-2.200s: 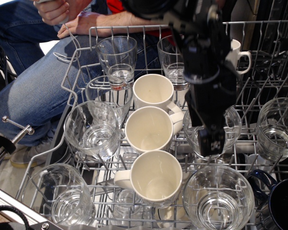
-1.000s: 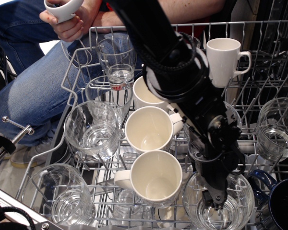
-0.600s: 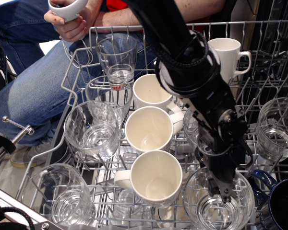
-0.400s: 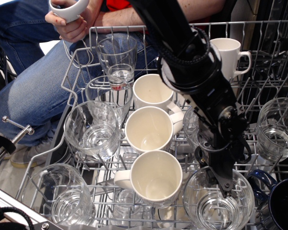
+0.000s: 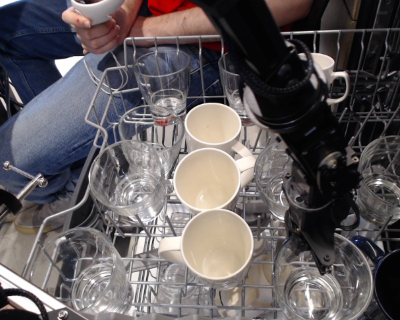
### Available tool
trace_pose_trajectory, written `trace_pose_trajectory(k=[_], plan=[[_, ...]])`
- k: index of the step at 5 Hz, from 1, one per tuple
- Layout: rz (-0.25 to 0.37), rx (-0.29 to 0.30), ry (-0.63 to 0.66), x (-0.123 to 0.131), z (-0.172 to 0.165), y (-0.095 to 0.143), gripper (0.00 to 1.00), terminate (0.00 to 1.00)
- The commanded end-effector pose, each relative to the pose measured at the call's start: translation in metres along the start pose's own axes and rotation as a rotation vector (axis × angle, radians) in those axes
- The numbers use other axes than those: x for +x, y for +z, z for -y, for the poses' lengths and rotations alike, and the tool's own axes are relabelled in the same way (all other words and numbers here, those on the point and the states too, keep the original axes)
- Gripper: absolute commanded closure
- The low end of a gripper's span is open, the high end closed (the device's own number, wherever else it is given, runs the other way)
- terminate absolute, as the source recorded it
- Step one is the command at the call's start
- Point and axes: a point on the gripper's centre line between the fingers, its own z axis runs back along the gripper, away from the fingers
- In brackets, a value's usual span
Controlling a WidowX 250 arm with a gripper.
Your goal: Pick up glass cup
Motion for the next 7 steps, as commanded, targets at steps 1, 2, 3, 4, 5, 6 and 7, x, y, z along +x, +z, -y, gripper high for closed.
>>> trace_pose_trajectory(k=[1, 2, 3, 4, 5, 6, 7], plan=[[-0.031, -0.082, -0.053, 0.004, -0.01, 0.016, 1.0, 0.0], [0.0, -0.138, -0.072, -0.001, -0.018, 0.03, 1.0, 0.0], [0.016, -0.196, -0.063, 0.0, -0.021, 0.048, 1.0, 0.0], [0.095, -0.209, -0.01, 0.01, -0.022, 0.068, 1.0, 0.0], [0.135, -0.148, 0.017, 0.021, -0.027, 0.086, 1.0, 0.0], [0.13, -0.112, 0.032, 0.032, -0.038, 0.106, 1.0, 0.0], [0.05, -0.129, 0.025, 0.041, -0.045, 0.128, 1.0, 0.0]])
